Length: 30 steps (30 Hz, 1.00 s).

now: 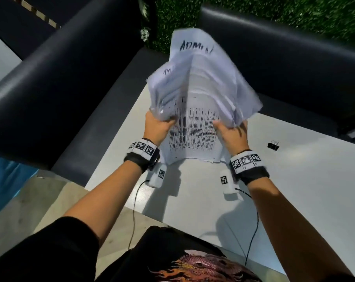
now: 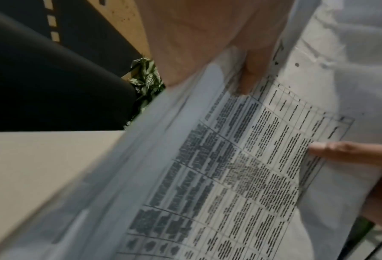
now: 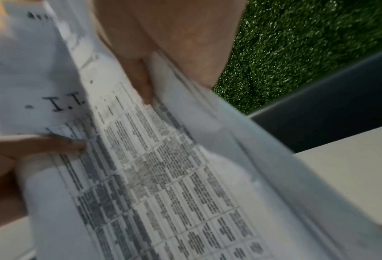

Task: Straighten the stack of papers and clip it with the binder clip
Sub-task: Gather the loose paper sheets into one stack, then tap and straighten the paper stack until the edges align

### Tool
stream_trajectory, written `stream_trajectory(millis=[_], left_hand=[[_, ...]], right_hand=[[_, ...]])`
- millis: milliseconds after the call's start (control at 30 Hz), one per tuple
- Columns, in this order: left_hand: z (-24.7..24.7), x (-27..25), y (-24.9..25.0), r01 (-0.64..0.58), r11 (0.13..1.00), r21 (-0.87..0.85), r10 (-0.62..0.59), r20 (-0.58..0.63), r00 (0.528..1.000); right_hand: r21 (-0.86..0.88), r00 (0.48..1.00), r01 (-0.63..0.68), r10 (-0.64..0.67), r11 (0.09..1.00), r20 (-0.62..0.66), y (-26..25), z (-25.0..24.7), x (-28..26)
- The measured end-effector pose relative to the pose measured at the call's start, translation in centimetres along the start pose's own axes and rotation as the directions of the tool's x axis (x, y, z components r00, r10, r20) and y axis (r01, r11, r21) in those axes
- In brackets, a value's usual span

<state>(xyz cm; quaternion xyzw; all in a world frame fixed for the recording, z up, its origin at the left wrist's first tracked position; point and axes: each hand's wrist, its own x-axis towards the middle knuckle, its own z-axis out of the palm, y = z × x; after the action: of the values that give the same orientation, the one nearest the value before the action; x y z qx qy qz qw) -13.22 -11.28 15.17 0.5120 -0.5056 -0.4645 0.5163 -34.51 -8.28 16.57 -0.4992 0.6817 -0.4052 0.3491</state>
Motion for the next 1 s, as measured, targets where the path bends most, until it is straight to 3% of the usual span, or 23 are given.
stream_trajectory(millis=[67,167,267,300,400,467,533,633,733,767,900,1000], left_hand=[[0.7,0.0,0.8,-0.047,0.998,-0.034,0.043,-0.111,0.993],[0.6,-0.3,1.4,-0.11,0.99,-0.088,0.097,-0.138,0.986],[-0.1,-0.6,0.3,-0.068,0.994,-0.08,0.065,-0.044,0.997],[-0.2,-0.7,-0.2,-0.044,0.998,-0.047,0.043,-0.022,0.999],[-0.9,-0.4,-1.0,-0.024,1.0,0.014,0.024,0.025,0.999],[-2.1,0.0,-1.0,-0.019,1.0,0.02,0.017,0.092,0.996],[-2.9,0.2,-1.2,-0.005,0.998,0.068,-0.005,0.16,0.987],[-2.2,0.4,-1.4,-0.007,0.995,0.102,-0.013,0.191,0.981],[-1.6,0.4,-0.5,-0.043,0.999,0.027,0.04,0.104,0.994],[-1.6,0.3,-0.2,-0.04,0.999,0.013,0.038,0.107,0.994],[-1.9,-0.9,-0.8,0.055,0.998,0.044,-0.064,0.225,0.972],[-1.8,-1.0,-0.9,0.089,0.994,0.065,-0.101,0.224,0.969]], right_hand=[[0.108,0.996,-0.057,0.064,0.993,-0.062,-0.3,0.3,0.6],[0.144,0.998,0.016,-0.007,0.99,-0.066,-0.7,-0.6,-0.2],[0.154,0.999,-0.033,0.029,0.988,0.027,0.8,-0.6,-0.6],[0.185,0.992,-0.106,0.091,0.977,0.093,0.5,-0.7,-1.1],[0.106,0.993,-0.071,0.06,0.992,0.103,1.1,-0.9,-1.1],[0.133,0.972,-0.116,0.085,0.984,0.22,0.7,-1.3,-1.6],[0.128,0.973,-0.122,0.093,0.984,0.212,3.7,-1.9,0.1],[0.063,0.94,-0.303,0.288,0.951,0.182,3.4,-1.2,1.0],[0.08,0.975,-0.187,0.174,0.979,0.139,1.4,-1.5,1.0],[0.115,0.987,-0.135,0.124,0.984,0.098,0.4,-1.7,0.7],[0.133,0.982,-0.069,0.044,0.989,0.185,-1.2,-2.9,-0.8],[0.231,0.995,0.067,-0.082,0.971,0.055,-4.0,-4.2,-1.7]])
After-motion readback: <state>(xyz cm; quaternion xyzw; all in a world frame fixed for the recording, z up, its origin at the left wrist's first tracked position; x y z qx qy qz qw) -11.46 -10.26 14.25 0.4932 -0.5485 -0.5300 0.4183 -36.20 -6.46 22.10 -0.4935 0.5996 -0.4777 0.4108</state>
